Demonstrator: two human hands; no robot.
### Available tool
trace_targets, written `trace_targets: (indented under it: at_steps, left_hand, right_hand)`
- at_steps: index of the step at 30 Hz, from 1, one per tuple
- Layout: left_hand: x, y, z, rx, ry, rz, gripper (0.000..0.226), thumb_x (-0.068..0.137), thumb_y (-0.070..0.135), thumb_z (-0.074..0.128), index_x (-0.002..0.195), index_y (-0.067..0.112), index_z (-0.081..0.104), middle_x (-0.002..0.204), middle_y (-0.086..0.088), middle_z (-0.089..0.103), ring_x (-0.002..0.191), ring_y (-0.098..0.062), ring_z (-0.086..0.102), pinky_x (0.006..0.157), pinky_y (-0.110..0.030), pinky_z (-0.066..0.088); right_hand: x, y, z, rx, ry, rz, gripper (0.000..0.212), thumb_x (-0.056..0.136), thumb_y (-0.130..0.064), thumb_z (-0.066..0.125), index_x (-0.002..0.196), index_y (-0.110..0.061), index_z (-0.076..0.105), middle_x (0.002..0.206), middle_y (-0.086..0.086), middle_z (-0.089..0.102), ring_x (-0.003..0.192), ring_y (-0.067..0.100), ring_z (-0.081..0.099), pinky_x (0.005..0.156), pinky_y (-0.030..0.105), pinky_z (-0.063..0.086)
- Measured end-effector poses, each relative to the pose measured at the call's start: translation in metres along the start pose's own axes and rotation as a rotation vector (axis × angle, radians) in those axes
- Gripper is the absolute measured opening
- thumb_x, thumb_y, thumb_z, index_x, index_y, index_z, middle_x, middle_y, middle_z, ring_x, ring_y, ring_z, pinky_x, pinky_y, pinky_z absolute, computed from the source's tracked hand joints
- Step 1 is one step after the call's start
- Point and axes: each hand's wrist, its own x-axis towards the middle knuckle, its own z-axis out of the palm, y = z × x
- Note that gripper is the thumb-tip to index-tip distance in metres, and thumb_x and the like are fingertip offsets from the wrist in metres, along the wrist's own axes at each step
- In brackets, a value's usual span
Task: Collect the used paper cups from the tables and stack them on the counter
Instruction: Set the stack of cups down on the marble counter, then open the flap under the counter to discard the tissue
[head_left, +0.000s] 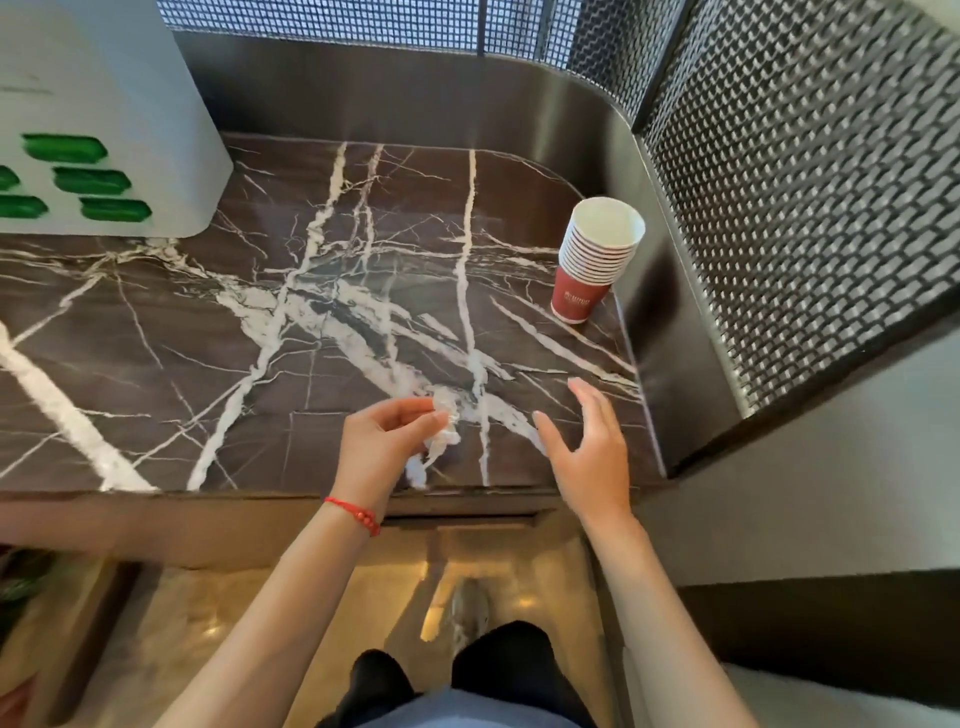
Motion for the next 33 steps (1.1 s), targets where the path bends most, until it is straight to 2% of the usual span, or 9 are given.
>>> trace_targets:
  at_steps: [3, 7, 11, 14, 16, 21, 25, 30, 33]
  left_hand:
    - [-0.021, -0.014, -0.020, 0.029, -0.022, 0.000, 0.013, 0.075, 0.010, 0.075, 0.071, 0.022, 0.071, 0.054, 0.011, 0.068, 0.047, 0.002, 0.057, 0.046, -0.012, 0.045]
    - [-0.050, -0.044, -0.058, 0.068, -0.031, -0.033, 0.010, 0.075, 0.012, 0.074, 0.075, 0.021, 0.073, 0.056, 0.012, 0.068, 0.046, 0.003, 0.055, 0.046, -0.011, 0.044]
    - [-0.079, -0.069, -0.083, 0.070, -0.026, -0.096, 0.013, 0.072, 0.013, 0.076, 0.068, 0.026, 0.074, 0.060, 0.011, 0.070, 0.048, 0.002, 0.057, 0.045, -0.011, 0.044]
    - [-0.091, -0.086, -0.090, 0.076, -0.047, -0.129, 0.011, 0.072, 0.012, 0.076, 0.072, 0.022, 0.074, 0.060, 0.010, 0.070, 0.050, 0.002, 0.058, 0.045, -0.011, 0.043]
    - [-0.092, -0.096, -0.090, 0.080, -0.051, -0.145, 0.009, 0.073, 0.011, 0.075, 0.075, 0.019, 0.074, 0.062, 0.009, 0.071, 0.053, 0.002, 0.060, 0.049, -0.011, 0.045]
    - [-0.087, -0.121, -0.077, 0.061, 0.017, -0.171, 0.008, 0.073, 0.008, 0.075, 0.077, 0.015, 0.072, 0.074, -0.001, 0.071, 0.062, -0.007, 0.063, 0.060, -0.016, 0.051]
    - [-0.072, -0.145, -0.060, -0.001, 0.048, -0.157, 0.011, 0.074, 0.003, 0.073, 0.076, 0.014, 0.071, 0.066, 0.005, 0.073, 0.063, -0.006, 0.066, 0.059, -0.012, 0.051]
    - [-0.049, -0.184, -0.035, -0.116, 0.084, -0.126, 0.021, 0.073, -0.003, 0.071, 0.067, 0.017, 0.071, 0.060, 0.006, 0.072, 0.055, -0.005, 0.067, 0.052, -0.011, 0.049]
    - [-0.032, -0.209, -0.025, -0.142, 0.108, -0.103, 0.028, 0.073, 0.000, 0.072, 0.061, 0.025, 0.075, 0.062, 0.007, 0.072, 0.057, -0.004, 0.067, 0.053, -0.012, 0.049]
  right_hand:
    - [-0.039, -0.004, 0.005, -0.107, -0.034, -0.040, 0.054, 0.090, -0.033, 0.060, 0.136, -0.008, 0.046, 0.142, 0.007, 0.045, 0.134, 0.018, 0.037, 0.109, 0.024, 0.027]
    - [-0.099, -0.010, 0.019, -0.234, -0.051, -0.101, 0.053, 0.090, -0.034, 0.058, 0.133, -0.005, 0.048, 0.141, 0.011, 0.047, 0.134, 0.024, 0.039, 0.111, 0.025, 0.021]
    - [-0.148, -0.017, 0.032, -0.373, -0.112, -0.182, 0.053, 0.088, -0.031, 0.063, 0.130, -0.001, 0.051, 0.135, 0.016, 0.052, 0.129, 0.030, 0.046, 0.108, 0.038, 0.032]
    - [-0.169, -0.013, 0.041, -0.472, -0.161, -0.222, 0.055, 0.085, -0.030, 0.067, 0.128, 0.000, 0.053, 0.132, 0.017, 0.055, 0.126, 0.031, 0.050, 0.103, 0.046, 0.043]
    - [-0.174, -0.006, 0.047, -0.521, -0.189, -0.226, 0.057, 0.084, -0.032, 0.068, 0.128, 0.001, 0.054, 0.132, 0.018, 0.055, 0.125, 0.032, 0.051, 0.100, 0.049, 0.046]
    - [-0.172, 0.018, 0.060, -0.511, -0.228, -0.164, 0.059, 0.090, -0.034, 0.060, 0.135, 0.000, 0.045, 0.141, 0.016, 0.046, 0.133, 0.030, 0.041, 0.107, 0.049, 0.038]
    - [-0.166, 0.049, 0.077, -0.500, -0.274, -0.144, 0.060, 0.094, -0.037, 0.053, 0.142, -0.007, 0.036, 0.150, 0.010, 0.036, 0.140, 0.025, 0.030, 0.113, 0.042, 0.029]
    - [-0.153, 0.095, 0.105, -0.544, -0.236, -0.243, 0.060, 0.089, -0.036, 0.059, 0.137, -0.005, 0.042, 0.144, 0.014, 0.044, 0.133, 0.029, 0.041, 0.107, 0.043, 0.035]
    - [-0.145, 0.121, 0.121, -0.563, -0.177, -0.289, 0.059, 0.090, -0.038, 0.053, 0.137, -0.003, 0.042, 0.143, 0.015, 0.045, 0.134, 0.030, 0.041, 0.108, 0.044, 0.034]
